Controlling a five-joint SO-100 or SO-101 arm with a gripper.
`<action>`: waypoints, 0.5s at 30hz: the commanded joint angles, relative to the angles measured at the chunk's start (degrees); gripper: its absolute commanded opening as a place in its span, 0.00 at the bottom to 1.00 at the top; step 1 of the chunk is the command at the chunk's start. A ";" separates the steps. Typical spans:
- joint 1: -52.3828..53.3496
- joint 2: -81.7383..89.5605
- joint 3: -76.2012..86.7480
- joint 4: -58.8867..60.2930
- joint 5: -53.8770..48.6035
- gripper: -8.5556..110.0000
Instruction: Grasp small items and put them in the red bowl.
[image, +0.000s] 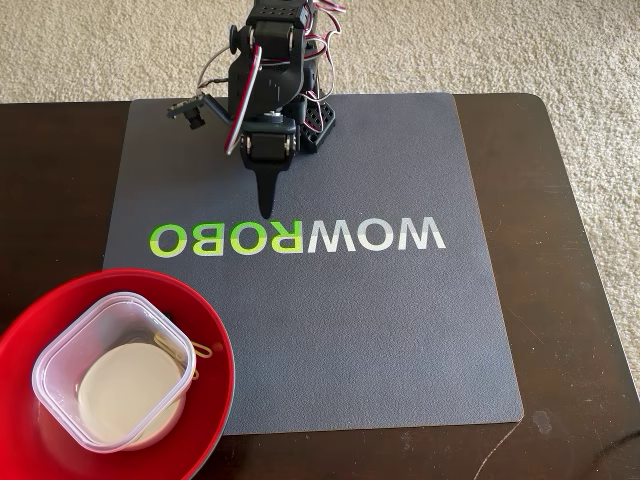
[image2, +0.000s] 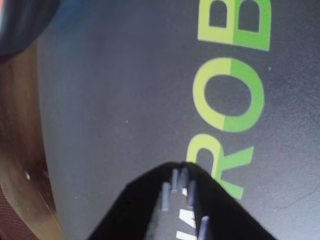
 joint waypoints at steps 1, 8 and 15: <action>-1.49 0.26 0.09 -0.88 1.58 0.09; -1.76 0.26 0.09 -0.97 1.67 0.21; -1.76 0.26 0.09 -0.97 1.67 0.21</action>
